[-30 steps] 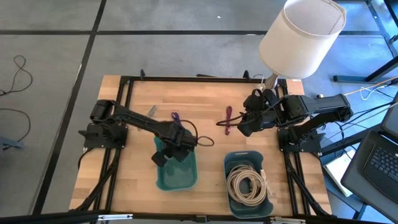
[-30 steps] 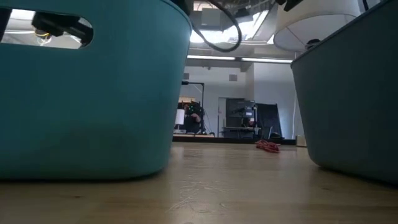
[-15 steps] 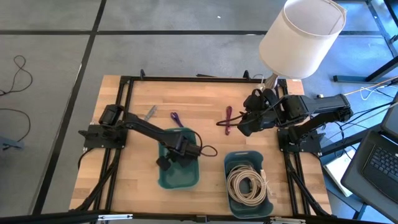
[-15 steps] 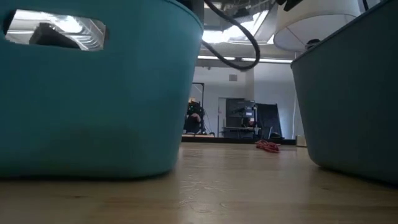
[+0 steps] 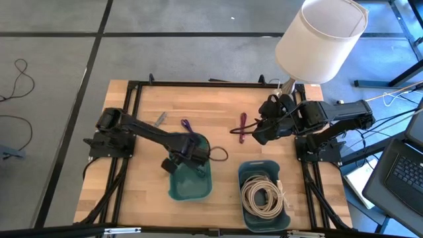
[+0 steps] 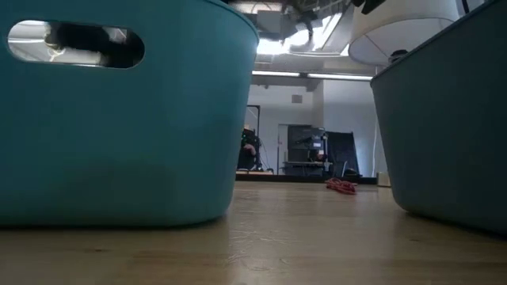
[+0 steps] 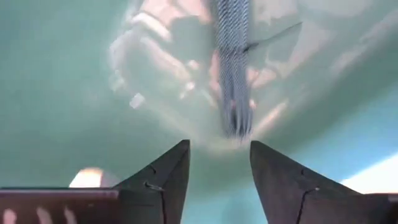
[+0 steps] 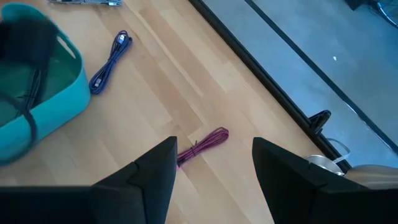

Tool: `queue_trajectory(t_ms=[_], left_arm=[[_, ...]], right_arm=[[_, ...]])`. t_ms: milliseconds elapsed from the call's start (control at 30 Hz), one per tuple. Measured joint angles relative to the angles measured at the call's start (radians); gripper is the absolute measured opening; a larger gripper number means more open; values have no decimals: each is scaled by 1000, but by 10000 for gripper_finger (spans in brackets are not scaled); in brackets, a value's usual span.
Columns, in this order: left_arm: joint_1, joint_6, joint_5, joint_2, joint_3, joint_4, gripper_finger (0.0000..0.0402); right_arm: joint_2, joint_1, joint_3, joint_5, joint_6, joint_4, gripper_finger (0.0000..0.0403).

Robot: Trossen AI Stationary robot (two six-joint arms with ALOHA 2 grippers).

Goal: Pick and place USB-C Cables
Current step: Put the black and white USB cable into the green bin

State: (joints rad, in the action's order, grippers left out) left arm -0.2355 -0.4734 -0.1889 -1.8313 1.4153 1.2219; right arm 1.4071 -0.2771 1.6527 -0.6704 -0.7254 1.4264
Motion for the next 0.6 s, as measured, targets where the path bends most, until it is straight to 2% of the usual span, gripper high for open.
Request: queue_trajectory(t_ms=[133,267,367,433,533,600], left_arm=[[25,117,-21,107,78,108,172],[82,365,-18,269,98,81,168],[182,621,-32,385,78,60,161],[261,800,-90,453,58,104,156],[394,968,-183,527,17,205,149],[487,1046,-209,569,-23,262,146]], right_arm=[[0,0,0,0,-1,3,211],[0,0,0,0,-8,4,211],[0,0,0,-2,-8,6,211],[0,0,0,-3,-7,5,211],[0,0,0,-11,-6,5,211],[0,0,0,-10,-6,4,211]])
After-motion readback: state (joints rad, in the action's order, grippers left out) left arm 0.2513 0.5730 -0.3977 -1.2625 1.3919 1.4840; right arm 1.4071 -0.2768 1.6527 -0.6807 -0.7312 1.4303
